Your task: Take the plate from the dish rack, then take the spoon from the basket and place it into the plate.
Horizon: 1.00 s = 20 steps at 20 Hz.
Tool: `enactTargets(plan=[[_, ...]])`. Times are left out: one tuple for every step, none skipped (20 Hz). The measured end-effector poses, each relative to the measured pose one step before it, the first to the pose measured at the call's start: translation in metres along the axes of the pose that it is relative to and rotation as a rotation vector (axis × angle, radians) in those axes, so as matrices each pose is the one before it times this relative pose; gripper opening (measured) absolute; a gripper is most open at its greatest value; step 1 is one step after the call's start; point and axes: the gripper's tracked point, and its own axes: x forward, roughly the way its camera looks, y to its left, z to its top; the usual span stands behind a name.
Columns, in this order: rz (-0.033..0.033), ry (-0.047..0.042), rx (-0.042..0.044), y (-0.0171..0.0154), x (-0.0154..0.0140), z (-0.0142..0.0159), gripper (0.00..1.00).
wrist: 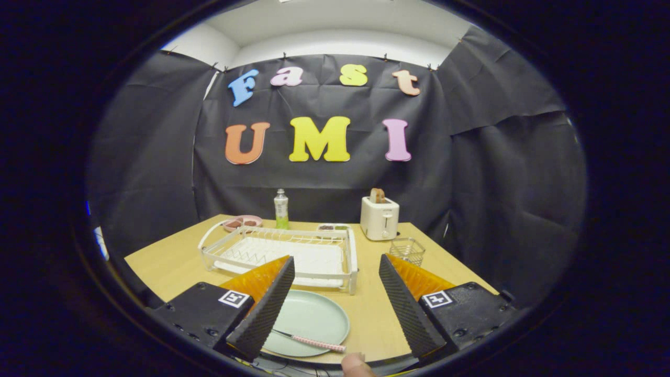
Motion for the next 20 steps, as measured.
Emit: enactTargets(plan=[[-0.00735,-0.00456,0.01473,-0.00466,-0.00759,0.00573,1.00],[-0.00234,-0.00325,0.01750,-0.00325,-0.00618,0.00604,1.00],[0.00338,-0.00332,0.01421,-0.00289,-0.00652,0.00499,1.00],[0.00594,-0.00351,0.00271,-0.00031,-0.00701,0.00422,1.00],[0.00357,-0.00319,-0.00224,-0.00180,-0.00607,0.00403,1.00],[-0.00080,-0.00674,-0.00393,-0.00318,-0.00670,0.00369,1.00],[-0.00130,-0.01066,-0.00016,-0.00213,-0.00555,0.00460,1.00],[-0.00002,-0.01213,0.00218,-0.00192,-0.00543,0.00550,1.00],[0.00654,-0.01169,-0.00047,0.00074,-0.00495,0.00459,1.00],[0.00674,-0.00828,0.00205,0.00058,-0.00419,0.00518,1.00],[0.00441,-0.00382,0.00137,-0.00133,-0.00484,0.00330,1.00],[-0.00248,-0.00539,0.00634,-0.00186,-0.00395,0.00282,1.00],[-0.00234,-0.00521,0.00490,-0.00109,-0.00365,0.00299,1.00],[0.00156,-0.00254,-0.00265,-0.00027,-0.00302,0.00101,1.00],[0.00318,0.00088,-0.01110,-0.00006,-0.00300,0.00090,1.00],[-0.00084,-0.00292,-0.00523,-0.00105,-0.00151,0.00060,1.00],[-0.00299,-0.00580,-0.00092,-0.00103,-0.00165,0.00241,1.00],[-0.00043,-0.00304,-0.00145,-0.00054,-0.00143,0.00206,1.00],[0.00672,-0.00248,-0.00150,0.00130,-0.00131,0.00089,1.00],[0.00747,-0.00190,0.00184,0.00168,-0.00063,0.00015,1.00]])
